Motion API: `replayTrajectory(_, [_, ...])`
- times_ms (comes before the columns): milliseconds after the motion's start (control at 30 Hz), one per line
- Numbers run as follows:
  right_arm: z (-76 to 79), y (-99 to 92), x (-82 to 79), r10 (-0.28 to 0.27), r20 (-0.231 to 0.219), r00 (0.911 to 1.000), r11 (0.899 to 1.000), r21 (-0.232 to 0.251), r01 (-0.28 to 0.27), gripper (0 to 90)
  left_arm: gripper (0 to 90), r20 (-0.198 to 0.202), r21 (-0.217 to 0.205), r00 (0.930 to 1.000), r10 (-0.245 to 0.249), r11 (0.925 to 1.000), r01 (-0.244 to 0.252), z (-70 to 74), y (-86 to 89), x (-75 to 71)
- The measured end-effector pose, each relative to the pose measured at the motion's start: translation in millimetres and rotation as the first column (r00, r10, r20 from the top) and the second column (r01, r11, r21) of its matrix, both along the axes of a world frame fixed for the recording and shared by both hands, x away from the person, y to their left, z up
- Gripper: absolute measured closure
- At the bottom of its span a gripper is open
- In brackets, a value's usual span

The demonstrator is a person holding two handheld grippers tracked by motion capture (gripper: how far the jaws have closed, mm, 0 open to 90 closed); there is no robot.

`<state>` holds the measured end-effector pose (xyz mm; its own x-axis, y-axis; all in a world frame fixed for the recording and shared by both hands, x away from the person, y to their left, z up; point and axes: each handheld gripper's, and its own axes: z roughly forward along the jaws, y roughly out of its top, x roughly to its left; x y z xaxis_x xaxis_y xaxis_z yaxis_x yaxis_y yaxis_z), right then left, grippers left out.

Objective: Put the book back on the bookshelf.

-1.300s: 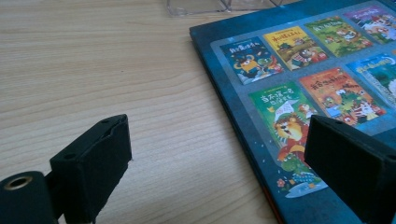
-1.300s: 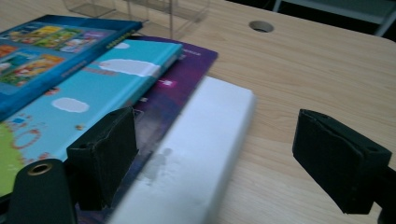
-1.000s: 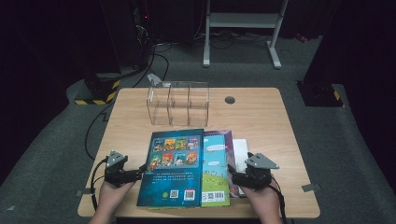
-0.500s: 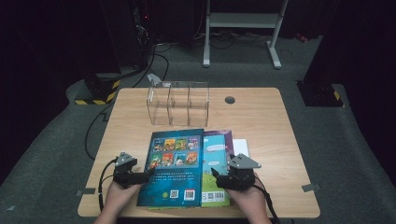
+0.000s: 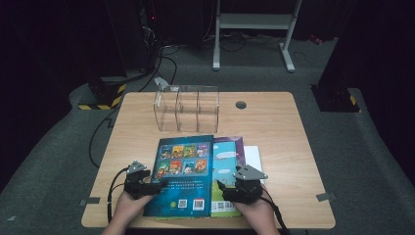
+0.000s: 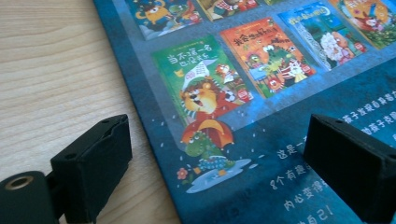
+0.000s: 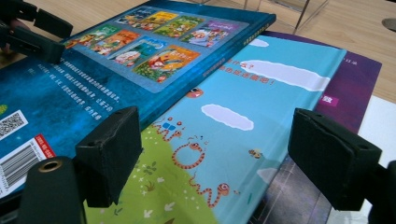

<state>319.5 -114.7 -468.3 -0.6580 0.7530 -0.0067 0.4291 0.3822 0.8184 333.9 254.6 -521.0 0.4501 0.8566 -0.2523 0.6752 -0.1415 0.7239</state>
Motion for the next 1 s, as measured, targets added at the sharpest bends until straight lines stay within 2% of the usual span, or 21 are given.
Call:
replayTrajectory(133, [-2.6,4.2,-1.4,0.008,-0.004,1.0000,1.000,-0.007,-0.008,16.9,7.5,-0.012,-0.022,0.9998,-0.015,0.9996,0.015,-1.1,-1.8,0.6])
replayTrajectory(800, [-6.0,7.4,-1.6,-0.001,-0.013,0.9999,1.000,-0.014,0.001,16.7,7.3,-0.021,-0.010,0.9997,-0.013,0.9999,0.013,0.4,-4.6,-1.7])
replayTrajectory(1000, [-6.1,6.5,-1.6,-0.001,-0.012,0.9999,1.000,-0.014,0.001,16.8,8.0,-0.010,-0.010,0.9981,-0.061,0.9981,0.061,2.9,-16.4,-5.7])
